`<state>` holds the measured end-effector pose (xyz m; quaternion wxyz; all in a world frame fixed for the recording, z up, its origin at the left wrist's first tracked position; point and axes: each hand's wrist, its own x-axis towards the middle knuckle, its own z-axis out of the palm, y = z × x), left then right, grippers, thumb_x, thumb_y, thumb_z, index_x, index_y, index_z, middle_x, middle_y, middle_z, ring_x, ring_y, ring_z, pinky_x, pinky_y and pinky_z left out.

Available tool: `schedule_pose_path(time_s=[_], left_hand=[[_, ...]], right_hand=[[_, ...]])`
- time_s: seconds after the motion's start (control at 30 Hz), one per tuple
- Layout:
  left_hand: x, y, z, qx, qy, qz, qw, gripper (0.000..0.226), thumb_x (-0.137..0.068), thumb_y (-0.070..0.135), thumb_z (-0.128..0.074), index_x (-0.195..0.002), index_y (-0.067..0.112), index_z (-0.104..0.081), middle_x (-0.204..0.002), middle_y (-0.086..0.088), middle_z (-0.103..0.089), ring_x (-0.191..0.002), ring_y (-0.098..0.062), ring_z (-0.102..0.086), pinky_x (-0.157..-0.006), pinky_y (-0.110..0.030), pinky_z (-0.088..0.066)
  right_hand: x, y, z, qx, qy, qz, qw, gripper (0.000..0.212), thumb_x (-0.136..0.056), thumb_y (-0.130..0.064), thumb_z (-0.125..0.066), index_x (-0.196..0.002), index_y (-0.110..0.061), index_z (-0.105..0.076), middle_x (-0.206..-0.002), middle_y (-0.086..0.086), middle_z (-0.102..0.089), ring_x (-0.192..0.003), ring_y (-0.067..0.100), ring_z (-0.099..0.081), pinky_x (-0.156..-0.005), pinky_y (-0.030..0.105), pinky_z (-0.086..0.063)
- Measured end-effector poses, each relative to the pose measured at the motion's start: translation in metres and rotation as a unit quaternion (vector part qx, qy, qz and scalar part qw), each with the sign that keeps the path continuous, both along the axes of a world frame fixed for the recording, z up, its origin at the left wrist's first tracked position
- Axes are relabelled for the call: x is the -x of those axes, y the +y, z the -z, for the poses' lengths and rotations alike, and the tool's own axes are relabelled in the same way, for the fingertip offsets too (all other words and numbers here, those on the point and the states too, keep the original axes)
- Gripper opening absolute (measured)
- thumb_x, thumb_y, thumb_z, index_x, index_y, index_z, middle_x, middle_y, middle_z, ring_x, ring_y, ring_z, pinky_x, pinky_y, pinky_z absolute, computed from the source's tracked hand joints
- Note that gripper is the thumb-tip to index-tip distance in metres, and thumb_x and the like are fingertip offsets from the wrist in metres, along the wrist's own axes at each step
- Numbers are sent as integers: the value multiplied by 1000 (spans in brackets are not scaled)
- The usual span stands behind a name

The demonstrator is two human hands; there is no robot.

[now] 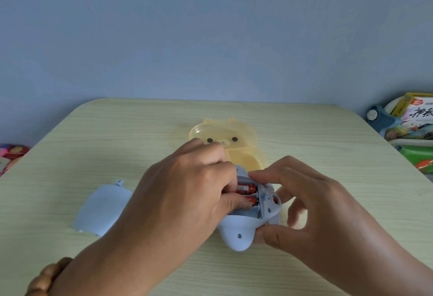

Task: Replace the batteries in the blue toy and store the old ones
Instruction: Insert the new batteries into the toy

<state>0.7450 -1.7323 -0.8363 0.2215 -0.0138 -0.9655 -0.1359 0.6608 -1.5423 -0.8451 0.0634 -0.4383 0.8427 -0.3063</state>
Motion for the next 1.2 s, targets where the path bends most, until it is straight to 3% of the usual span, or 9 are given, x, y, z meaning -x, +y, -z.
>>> schedule_pose_path(time_s=[0.2, 0.3, 0.47, 0.6, 0.8, 0.93, 1.03, 1.13, 1.2], left_hand=[[-1, -3, -2, -118, -45, -15, 992, 28, -65, 59, -74, -70, 33, -66, -77, 15, -58, -77, -4, -55, -59, -19, -40], [-5, -8, -12, -231, -60, -21, 971, 31, -66, 67, -70, -76, 37, -70, -87, 15, -66, -79, -4, -65, -65, -25, -52], [-8, -19, -19, -297, -147, -102, 938, 34, -61, 59, -79, -89, 41, -69, -89, 28, -68, -72, 4, -68, -60, -11, -51], [-4, -19, -17, -371, -221, -96, 897, 28, -62, 41, -84, -85, 31, -72, -81, 12, -75, -58, -13, -73, -67, -43, -63], [4, -23, -13, -398, -248, -94, 878, 30, -56, 29, -86, -81, 23, -71, -77, -1, -75, -65, -29, -74, -63, -49, -63], [2, -22, -11, -400, -232, -90, 882, 26, -61, 27, -88, -81, 24, -72, -76, 2, -75, -69, -22, -74, -63, -43, -63], [-8, -20, -12, -383, -211, -92, 894, 32, -61, 47, -85, -86, 33, -71, -81, 11, -76, -71, -11, -74, -70, -46, -62], [-27, -29, -9, -322, -148, -145, 924, 57, -46, 76, -70, -91, 42, -67, -90, 25, -69, -75, 3, -68, -67, -27, -56], [-41, -35, -8, -242, -122, -199, 942, 57, -45, 80, -66, -89, 44, -63, -89, 22, -66, -79, 8, -62, -61, -20, -47]], right_hand=[[0, -1, -1, 3, -8, -6, 1000, 63, -61, -39, -91, -117, -45, -62, -112, -23, -57, -94, -2, -63, -62, 8, -47], [1, -1, 1, 5, -10, -9, 1000, 64, -61, -39, -91, -117, -46, -62, -114, -23, -57, -94, -2, -63, -61, 9, -48], [1, 0, 2, 7, -1, -8, 1000, 65, -61, -37, -91, -119, -46, -62, -113, -21, -58, -95, 3, -64, -57, 19, -53], [0, -2, 1, 10, 2, -10, 1000, 66, -60, -36, -92, -118, -46, -62, -113, -22, -59, -92, 4, -65, -55, 22, -54], [-1, -2, 1, 7, 13, -13, 1000, 67, -60, -33, -92, -119, -46, -62, -113, -22, -58, -94, 3, -64, -55, 21, -53], [-3, -2, 0, 3, 40, -10, 999, 68, -59, -32, -92, -118, -46, -62, -111, -23, -57, -89, 6, -63, -54, 19, -51], [-2, -2, -1, 3, 41, -8, 999, 68, -59, -32, -92, -118, -47, -62, -112, -24, -58, -92, 2, -63, -55, 20, -51], [-1, -1, 1, 8, 26, -12, 1000, 68, -59, -29, -92, -117, -47, -62, -113, -24, -59, -95, 0, -63, -56, 20, -52], [-1, -1, 2, 8, 25, -12, 1000, 69, -58, -28, -93, -117, -47, -63, -113, -23, -59, -94, 1, -64, -55, 20, -52]])
